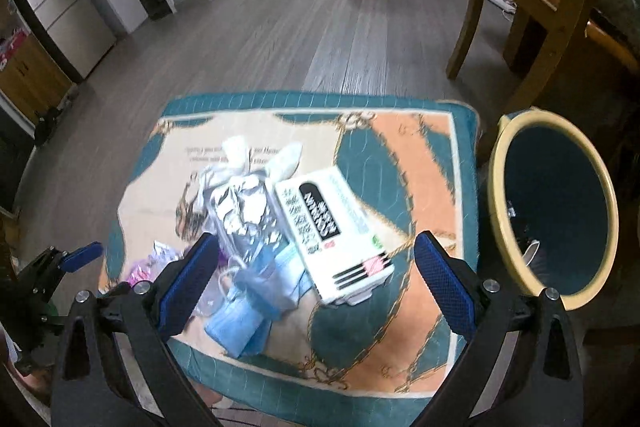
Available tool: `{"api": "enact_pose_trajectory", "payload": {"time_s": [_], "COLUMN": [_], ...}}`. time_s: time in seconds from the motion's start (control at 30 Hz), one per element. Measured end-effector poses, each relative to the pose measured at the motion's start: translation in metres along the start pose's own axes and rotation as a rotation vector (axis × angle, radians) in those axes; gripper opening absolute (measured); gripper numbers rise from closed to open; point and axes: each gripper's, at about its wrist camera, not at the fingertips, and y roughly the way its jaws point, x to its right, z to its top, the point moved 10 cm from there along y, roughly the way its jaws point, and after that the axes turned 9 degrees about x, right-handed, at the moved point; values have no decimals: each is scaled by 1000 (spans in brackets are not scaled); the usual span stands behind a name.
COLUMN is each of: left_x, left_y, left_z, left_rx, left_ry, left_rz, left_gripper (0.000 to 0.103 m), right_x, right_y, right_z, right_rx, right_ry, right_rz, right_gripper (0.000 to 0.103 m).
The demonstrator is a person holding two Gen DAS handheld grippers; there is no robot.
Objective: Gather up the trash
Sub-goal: 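Grasp the clear plastic bag with left tool while right tool grasps blue mask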
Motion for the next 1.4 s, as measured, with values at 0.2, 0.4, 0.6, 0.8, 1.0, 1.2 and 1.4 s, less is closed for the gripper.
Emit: {"api": "enact_pose_trajectory", "payload": {"time_s": [0.2,0.4,0.6,0.8,1.0,1.2,1.4], "left_x": [21,34,37,29,25,17,24], "left_y": [21,42,41,12,-13,-31,-36], "left_z": [-11,-26,-22,8,39,68,86], "left_rx": [-54,-132,-128,-17,89,174,211], "left_ry": [31,77,69,12,-4,-39,-24], "left_rz": [-42,-64,-90,-100,-80,-73,-69], "left_gripper": [69,44,17,15,15,15,15], "right_x": [-16,-27,-34,-43,-45,-49,-28], "right_y": [13,30,31,3,-29,-63,-91], "right_z": [-24,-44,-45,-20,6,33,64], "right_rx": [-67,-130,-136,-58,10,90,187], "right_ry": [71,4,-35,-55,12,55,47], "right_rz": [61,73,96,134,218,303,274], "right_gripper": [79,48,8,7,7,7,7]}}
